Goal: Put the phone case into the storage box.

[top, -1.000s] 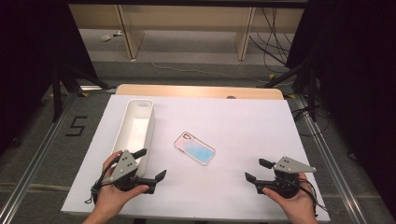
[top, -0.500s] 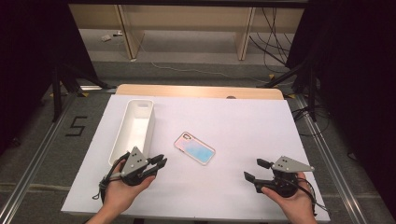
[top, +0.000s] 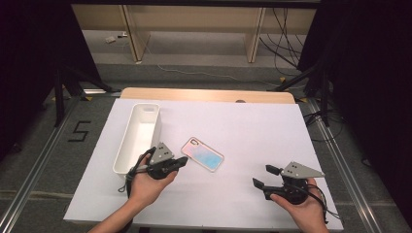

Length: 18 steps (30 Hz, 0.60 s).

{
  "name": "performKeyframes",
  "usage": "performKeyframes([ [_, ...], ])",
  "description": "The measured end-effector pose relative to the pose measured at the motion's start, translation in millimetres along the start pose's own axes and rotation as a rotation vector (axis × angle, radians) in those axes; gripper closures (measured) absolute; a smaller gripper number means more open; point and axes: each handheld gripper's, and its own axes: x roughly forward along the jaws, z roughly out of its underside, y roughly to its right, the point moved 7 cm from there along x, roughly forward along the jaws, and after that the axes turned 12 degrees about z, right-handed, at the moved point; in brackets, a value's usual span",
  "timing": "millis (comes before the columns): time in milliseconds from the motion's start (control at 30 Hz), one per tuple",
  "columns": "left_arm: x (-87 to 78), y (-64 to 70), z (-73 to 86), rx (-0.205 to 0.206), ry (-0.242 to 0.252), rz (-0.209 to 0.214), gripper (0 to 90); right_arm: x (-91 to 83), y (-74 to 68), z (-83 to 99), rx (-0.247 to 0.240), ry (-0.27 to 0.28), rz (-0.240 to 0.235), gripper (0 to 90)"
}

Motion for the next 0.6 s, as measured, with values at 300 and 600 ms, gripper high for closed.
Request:
performKeyframes([
  [300, 26.1, -3.6, -7.3, 0.000, -0.052, 0.007, 90.0, 1.3, 0.0, -0.7, 0.006, 0.017, -0.003, 29.2],
  [600, 48.5, -4.9, -11.7, -0.009, -0.090, 0.023, 90.0, 1.0, 0.7, 0.4, -0.001, 0.001, 0.007, 29.2],
])
